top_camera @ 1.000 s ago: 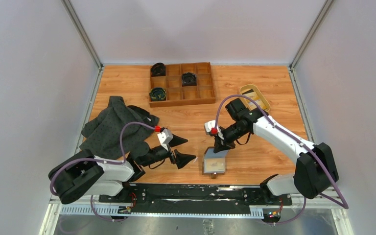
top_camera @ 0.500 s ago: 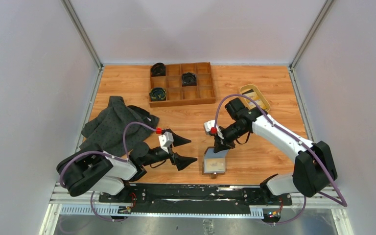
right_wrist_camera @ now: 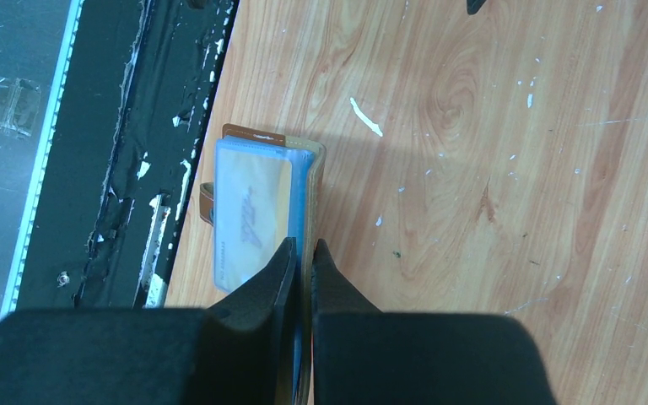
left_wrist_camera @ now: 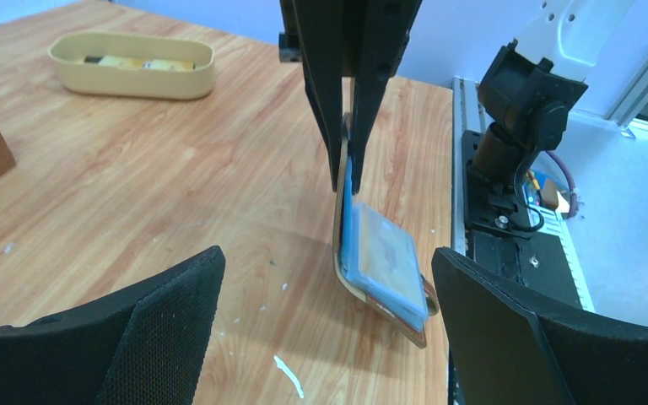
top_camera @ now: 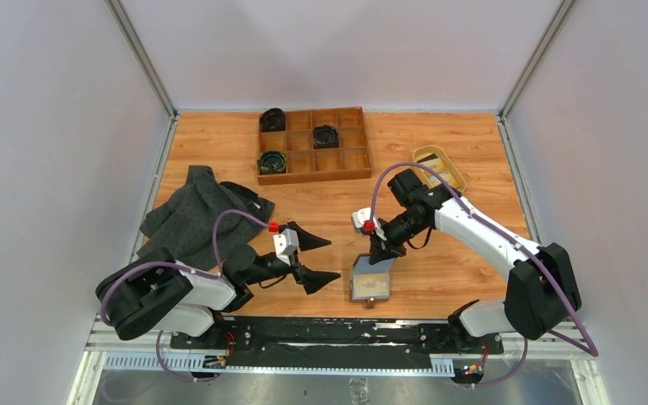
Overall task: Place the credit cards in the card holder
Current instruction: Open the card holder at the center of the board.
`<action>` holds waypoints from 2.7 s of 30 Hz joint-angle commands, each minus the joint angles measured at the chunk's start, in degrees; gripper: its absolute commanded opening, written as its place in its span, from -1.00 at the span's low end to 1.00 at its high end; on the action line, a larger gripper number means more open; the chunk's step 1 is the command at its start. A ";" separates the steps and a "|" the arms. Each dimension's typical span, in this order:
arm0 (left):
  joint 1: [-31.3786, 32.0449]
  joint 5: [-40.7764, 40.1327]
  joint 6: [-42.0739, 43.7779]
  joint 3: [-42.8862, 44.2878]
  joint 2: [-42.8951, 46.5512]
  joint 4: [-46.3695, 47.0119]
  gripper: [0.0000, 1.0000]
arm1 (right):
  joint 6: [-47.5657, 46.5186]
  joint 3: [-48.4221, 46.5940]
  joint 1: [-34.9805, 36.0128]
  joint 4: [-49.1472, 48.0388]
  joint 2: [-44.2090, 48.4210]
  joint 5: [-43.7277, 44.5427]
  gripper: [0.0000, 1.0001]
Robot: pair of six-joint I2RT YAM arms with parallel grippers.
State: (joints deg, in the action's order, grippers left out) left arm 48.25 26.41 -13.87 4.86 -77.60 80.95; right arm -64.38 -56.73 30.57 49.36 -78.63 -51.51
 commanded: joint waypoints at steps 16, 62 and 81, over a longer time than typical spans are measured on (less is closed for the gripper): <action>0.27 -1.57 10.37 5.50 16.48 -25.62 1.00 | -1.97 -1.83 -0.81 3.02 -0.47 -2.90 -1.00; 3.08 8.19 2.79 21.47 -9.37 -24.51 -1.00 | -2.02 -2.42 -0.89 4.49 -0.41 -3.30 -0.34; 5.14 -28.58 -15.92 0.44 0.46 0.05 -1.00 | 15.00 -0.05 -13.14 -0.89 8.57 -16.48 1.00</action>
State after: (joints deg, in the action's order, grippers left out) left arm 51.64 10.66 -26.89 5.87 -78.08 73.65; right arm -54.08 -59.18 18.22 49.01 -70.91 -60.99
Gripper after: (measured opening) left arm 0.030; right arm 0.999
